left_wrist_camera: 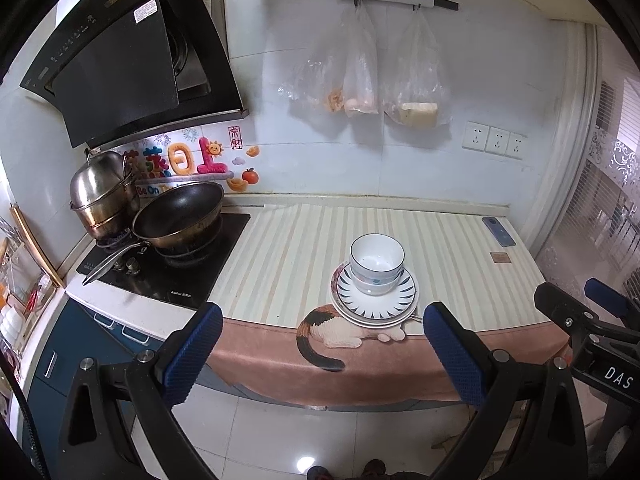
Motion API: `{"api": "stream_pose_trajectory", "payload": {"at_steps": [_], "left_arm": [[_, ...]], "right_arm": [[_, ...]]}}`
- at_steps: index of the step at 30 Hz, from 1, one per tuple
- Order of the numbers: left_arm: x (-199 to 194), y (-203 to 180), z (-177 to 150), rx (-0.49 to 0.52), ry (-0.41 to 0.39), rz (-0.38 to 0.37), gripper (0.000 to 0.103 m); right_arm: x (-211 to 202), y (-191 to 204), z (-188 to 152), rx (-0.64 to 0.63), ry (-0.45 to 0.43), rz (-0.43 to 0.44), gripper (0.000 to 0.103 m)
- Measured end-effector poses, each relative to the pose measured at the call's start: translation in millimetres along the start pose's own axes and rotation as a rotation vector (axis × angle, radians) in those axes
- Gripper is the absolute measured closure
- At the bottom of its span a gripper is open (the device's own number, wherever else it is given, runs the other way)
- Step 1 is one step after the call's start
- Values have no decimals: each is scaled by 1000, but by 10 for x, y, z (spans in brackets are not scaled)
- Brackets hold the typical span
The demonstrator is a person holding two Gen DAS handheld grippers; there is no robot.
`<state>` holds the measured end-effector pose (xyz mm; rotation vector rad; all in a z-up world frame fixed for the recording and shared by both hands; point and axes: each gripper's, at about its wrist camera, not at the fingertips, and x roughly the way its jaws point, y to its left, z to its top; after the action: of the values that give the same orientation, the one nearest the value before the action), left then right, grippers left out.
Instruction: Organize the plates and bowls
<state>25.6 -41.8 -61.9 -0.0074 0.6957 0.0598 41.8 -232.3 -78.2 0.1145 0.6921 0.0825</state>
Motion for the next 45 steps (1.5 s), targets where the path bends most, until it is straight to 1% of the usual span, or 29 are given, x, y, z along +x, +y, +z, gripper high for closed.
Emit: {"api": "stream_pose_trajectory", "payload": {"at_steps": [12,24,45], "left_arm": [[109,91,-12,-20,33,-21,0],[124,89,4,-12,28,-23,0],[134,171,18,-6,20,-32,0]], "right_arm": [[35,41,-33,-17,14,4,0],[98,45,-19,-14,25,5,0],[92,48,-11,-11,18,-9,0]]}}
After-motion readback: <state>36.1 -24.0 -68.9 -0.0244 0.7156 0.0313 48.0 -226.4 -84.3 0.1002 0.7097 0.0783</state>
